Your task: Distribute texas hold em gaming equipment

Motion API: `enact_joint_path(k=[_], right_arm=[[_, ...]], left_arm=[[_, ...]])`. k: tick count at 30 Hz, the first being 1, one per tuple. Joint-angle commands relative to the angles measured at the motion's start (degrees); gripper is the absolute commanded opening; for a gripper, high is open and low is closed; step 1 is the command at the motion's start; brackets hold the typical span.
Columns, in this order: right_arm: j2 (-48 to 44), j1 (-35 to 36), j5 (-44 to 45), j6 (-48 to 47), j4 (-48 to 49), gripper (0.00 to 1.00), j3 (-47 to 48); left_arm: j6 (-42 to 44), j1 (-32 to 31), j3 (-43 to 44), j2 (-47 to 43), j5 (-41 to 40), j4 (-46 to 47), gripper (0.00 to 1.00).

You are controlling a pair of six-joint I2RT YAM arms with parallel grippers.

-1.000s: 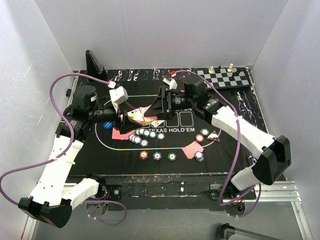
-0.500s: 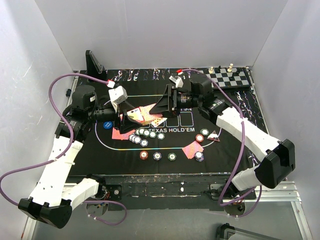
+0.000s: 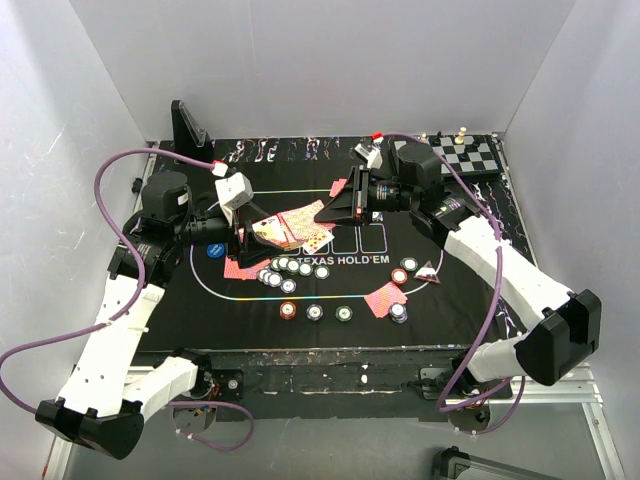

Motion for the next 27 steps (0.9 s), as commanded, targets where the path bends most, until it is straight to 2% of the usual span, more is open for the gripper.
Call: enact_joint_path(k=[1, 20, 27], right_arm=[[-3.0, -1.2, -1.9, 0.9, 1.3, 0.12, -0.5], [-7.9, -10.3, -7.7, 6.4, 6.3, 0.10, 1.0], [-7.5, -16.5, -9.9, 6.6, 6.0, 0.02, 2.0]], left_arm=[[-0.1, 0.1, 0.7, -1.8, 1.8, 2.8, 0.00], [-0.3, 0.2, -0.3, -2.3, 1.6, 2.8, 0.00], [-0.4, 0.0, 0.5, -2.0, 1.4, 2.8, 0.00]])
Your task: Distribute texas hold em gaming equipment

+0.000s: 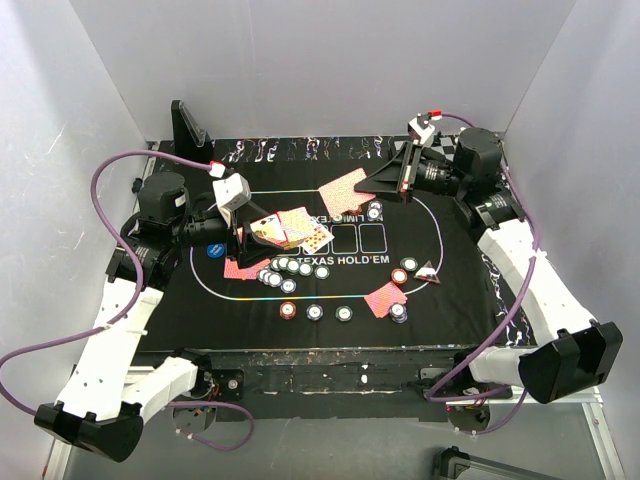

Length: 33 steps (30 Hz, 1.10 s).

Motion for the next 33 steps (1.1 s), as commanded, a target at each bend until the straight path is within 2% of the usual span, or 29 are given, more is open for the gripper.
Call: enact_joint_path(k=[1, 4, 8, 13, 19, 26, 33], right_arm=[[-0.9, -3.5, -2.6, -0.1, 2.2, 0.01, 1.3], [0.8, -5.3, -2.0, -3.7, 0.4, 0.01, -2.0], [5.5, -5.4, 3.2, -12.0, -7.7, 0.01, -5.2], [12.9, -4.4, 10.8, -17.6, -8.4, 0.01, -8.1], [22.8, -0.3, 19.3, -20.1, -7.4, 0.01, -4.8], [32.1, 3.8, 27.8, -17.5, -4.0, 0.01, -2.4], [38.1, 4.7, 29.2, -12.9, 3.2, 0.01, -3.6]], left_arm=[[-0.3, 0.1, 0.5, -1.1, 1.2, 1.5, 0.00], [-0.4, 0.0, 0.6, -1.2, 1.1, 1.5, 0.00], [-0.5, 0.1, 0.8, -1.1, 1.2, 1.5, 0.00], [-0.4, 0.0, 1.1, -0.6, 1.2, 1.5, 0.00], [-0.4, 0.0, 1.9, -0.2, 1.1, 1.5, 0.00], [-0.5, 0.0, 1.9, -0.6, 0.8, 1.3, 0.00], [-0.1, 0.1, 1.2, -1.1, 0.9, 0.7, 0.00]])
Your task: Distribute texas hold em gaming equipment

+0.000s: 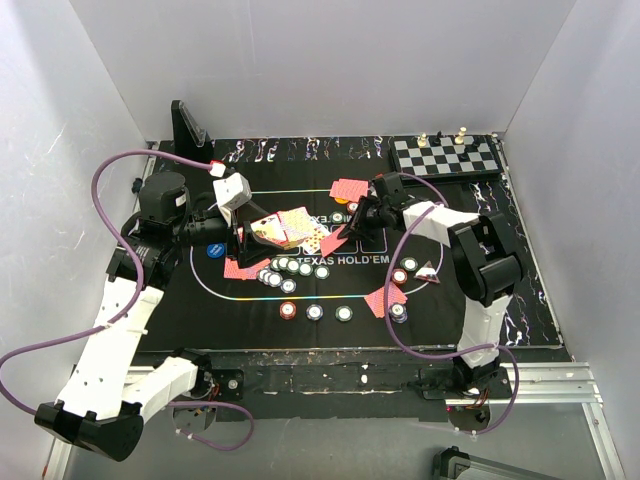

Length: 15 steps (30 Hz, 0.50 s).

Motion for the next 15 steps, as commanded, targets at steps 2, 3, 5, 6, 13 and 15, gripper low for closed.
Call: enact_joint_path(k=[2, 3, 5, 6, 13, 15], right_arm=[[2.7, 0.1, 2.9, 3.3, 8.4, 0.01, 0.6], [2.9, 0.2, 3.3, 3.3, 8.6, 0.01, 0.4], [3.4, 0.3, 3.6, 3.5, 8.2, 0.01, 0.3], [3.5, 0.5, 3.9, 3.4, 7.7, 0.01, 0.3], [4.3, 1.6, 7.6, 2.7, 3.5, 0.01, 1.0], [4.9, 1.9, 8.6, 2.3, 2.4, 0.01, 1.5]], left_arm=[[0.3, 0.2, 1.2, -1.5, 0.8, 0.5, 0.00], [0.5, 0.1, 1.2, -1.4, 0.8, 0.3, 0.00], [0.5, 0.2, 1.2, -1.6, 0.7, 0.2, 0.00], [0.5, 0.1, 1.3, -1.6, 0.7, 0.2, 0.00], [0.5, 0.1, 1.4, -1.7, 0.8, 0.2, 0.00], [0.3, 0.1, 1.4, -2.0, 0.8, 0.2, 0.00]])
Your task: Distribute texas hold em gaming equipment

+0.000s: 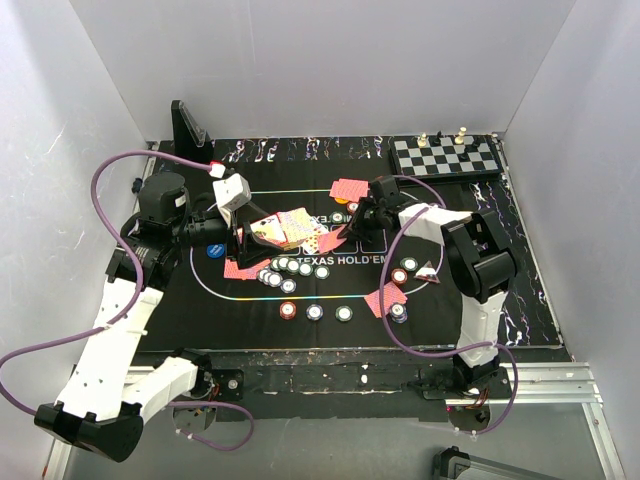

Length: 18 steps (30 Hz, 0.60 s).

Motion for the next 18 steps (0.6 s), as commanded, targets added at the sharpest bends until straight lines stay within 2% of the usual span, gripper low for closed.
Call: enact_joint_path(k=[1, 9, 18], right_arm=[[1.6, 1.0, 3.9, -1.0, -3.1, 0.01, 2.1], [2.9, 1.4, 10.4, -4.3, -13.4, 0.01, 6.5], [3.1, 1.6, 11.2, -5.5, -15.3, 0.04, 6.9]], left_arm=[[0.0, 0.1, 1.4, -1.8, 0.9, 0.7, 0.00], [0.1, 0.1, 1.3, -2.3, 0.8, 0.5, 0.00], [0.1, 0.2, 1.1, -2.7, 0.6, 0.5, 0.00]])
